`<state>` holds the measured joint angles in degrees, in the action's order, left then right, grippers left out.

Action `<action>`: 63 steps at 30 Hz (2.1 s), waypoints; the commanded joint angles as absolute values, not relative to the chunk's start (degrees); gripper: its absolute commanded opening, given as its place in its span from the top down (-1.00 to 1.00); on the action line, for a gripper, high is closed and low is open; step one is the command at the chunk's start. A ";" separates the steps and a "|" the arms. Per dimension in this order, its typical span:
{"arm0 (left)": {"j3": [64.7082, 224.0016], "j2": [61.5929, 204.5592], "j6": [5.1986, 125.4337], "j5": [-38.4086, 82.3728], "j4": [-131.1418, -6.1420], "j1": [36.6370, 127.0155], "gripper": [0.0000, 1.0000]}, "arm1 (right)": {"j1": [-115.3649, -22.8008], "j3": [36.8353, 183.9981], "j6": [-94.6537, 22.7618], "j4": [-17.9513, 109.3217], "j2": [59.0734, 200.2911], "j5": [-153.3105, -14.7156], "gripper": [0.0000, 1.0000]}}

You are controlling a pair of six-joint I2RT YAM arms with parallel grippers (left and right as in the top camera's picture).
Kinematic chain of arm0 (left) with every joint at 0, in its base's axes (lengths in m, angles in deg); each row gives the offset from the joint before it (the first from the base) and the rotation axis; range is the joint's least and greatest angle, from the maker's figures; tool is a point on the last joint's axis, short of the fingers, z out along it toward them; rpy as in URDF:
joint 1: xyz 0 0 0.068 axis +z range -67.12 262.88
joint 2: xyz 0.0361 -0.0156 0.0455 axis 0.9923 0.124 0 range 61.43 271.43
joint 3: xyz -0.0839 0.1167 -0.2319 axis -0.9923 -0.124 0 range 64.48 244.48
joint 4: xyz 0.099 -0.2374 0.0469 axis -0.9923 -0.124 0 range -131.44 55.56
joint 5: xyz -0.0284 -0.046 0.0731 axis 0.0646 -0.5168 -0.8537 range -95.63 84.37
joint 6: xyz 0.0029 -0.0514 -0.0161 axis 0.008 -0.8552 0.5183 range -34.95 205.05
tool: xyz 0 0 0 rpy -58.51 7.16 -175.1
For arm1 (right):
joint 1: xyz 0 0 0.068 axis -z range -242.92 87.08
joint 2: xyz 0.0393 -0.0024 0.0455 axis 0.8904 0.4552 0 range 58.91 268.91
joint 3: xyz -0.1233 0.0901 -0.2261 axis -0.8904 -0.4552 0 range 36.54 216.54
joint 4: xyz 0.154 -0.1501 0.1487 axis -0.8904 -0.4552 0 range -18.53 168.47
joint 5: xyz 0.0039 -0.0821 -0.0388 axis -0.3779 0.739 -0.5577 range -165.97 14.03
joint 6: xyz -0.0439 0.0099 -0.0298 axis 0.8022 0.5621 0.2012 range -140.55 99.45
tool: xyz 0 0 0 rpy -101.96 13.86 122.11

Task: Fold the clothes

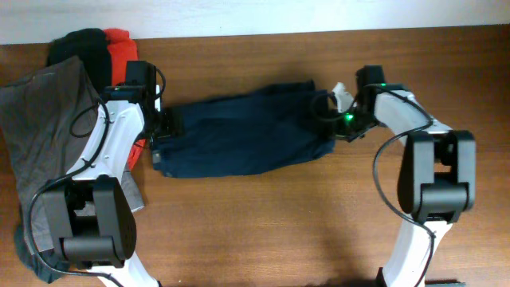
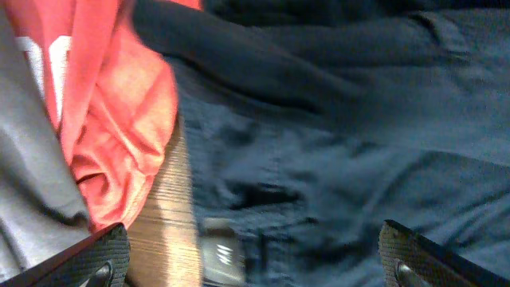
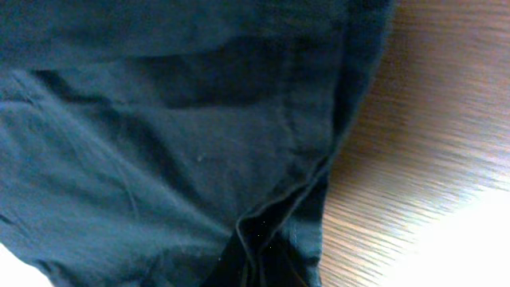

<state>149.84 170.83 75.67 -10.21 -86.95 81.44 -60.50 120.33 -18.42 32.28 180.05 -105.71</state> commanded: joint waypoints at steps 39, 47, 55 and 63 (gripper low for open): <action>152.86 177.68 78.31 0.21 -76.81 72.11 0.95 | -71.43 134.03 -16.80 21.70 180.60 -99.65 0.92; 152.86 177.68 78.33 1.24 -73.05 69.20 0.97 | -72.00 134.03 -18.11 25.22 186.13 -98.95 0.92; 152.86 179.62 78.75 0.98 -65.77 65.12 0.97 | -71.48 134.03 -21.54 39.12 186.59 -90.14 0.92; 152.86 181.35 78.77 -1.21 -66.45 64.55 0.97 | -67.39 134.03 -26.00 46.85 186.59 -72.46 0.83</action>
